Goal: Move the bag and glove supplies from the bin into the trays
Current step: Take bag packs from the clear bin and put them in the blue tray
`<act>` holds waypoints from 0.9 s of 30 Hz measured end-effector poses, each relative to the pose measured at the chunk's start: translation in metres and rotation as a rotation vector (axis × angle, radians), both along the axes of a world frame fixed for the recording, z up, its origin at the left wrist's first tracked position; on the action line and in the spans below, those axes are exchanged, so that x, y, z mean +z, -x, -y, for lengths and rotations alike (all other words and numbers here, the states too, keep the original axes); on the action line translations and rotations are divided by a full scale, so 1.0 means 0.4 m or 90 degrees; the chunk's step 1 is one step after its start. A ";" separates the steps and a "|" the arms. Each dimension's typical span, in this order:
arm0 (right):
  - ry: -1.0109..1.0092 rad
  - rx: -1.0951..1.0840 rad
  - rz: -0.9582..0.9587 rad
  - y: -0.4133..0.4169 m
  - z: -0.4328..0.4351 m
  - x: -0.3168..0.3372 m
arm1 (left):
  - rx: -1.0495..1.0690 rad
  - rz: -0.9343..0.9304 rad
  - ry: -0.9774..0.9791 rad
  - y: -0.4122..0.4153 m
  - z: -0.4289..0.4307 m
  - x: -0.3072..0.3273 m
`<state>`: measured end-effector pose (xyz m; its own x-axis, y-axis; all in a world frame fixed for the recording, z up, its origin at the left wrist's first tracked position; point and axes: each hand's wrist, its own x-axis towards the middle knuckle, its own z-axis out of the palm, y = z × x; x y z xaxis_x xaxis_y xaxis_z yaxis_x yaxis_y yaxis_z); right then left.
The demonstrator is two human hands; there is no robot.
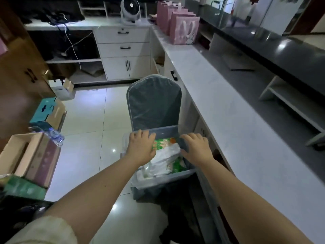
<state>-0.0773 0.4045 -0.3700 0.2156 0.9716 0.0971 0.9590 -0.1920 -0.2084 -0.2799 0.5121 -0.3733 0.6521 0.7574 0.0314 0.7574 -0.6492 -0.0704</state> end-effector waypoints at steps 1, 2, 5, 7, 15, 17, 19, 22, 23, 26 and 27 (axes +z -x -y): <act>0.014 0.003 -0.013 -0.013 -0.024 -0.028 | 0.015 -0.009 0.018 -0.006 -0.020 -0.031; 0.031 0.008 -0.024 -0.027 -0.049 -0.055 | 0.030 -0.018 0.033 -0.014 -0.040 -0.061; 0.086 0.037 -0.045 -0.074 -0.131 -0.141 | 0.068 -0.036 0.074 -0.052 -0.102 -0.150; 0.117 0.062 -0.068 -0.107 -0.183 -0.196 | 0.095 -0.041 0.101 -0.083 -0.137 -0.206; 0.262 0.090 -0.177 -0.197 -0.300 -0.397 | 0.197 -0.060 0.282 -0.180 -0.132 -0.424; 0.298 0.092 -0.194 -0.204 -0.310 -0.438 | 0.203 -0.073 0.329 -0.187 -0.114 -0.467; 0.330 0.088 -0.201 -0.208 -0.319 -0.472 | 0.199 -0.085 0.370 -0.195 -0.107 -0.502; 0.351 0.072 -0.212 -0.222 -0.352 -0.536 | 0.168 -0.100 0.398 -0.221 -0.145 -0.557; 0.360 0.067 -0.220 -0.230 -0.368 -0.561 | 0.159 -0.101 0.408 -0.233 -0.168 -0.579; 0.373 0.093 -0.230 -0.252 -0.419 -0.650 | 0.121 -0.112 0.423 -0.283 -0.256 -0.655; 0.370 0.106 -0.228 -0.254 -0.434 -0.679 | 0.107 -0.112 0.417 -0.300 -0.285 -0.682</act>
<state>0.0244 0.5781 -0.6417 -0.0188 0.8676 -0.4970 0.8768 -0.2246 -0.4252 -0.1601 0.6262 -0.6461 0.4785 0.6753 -0.5613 0.8643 -0.4752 0.1651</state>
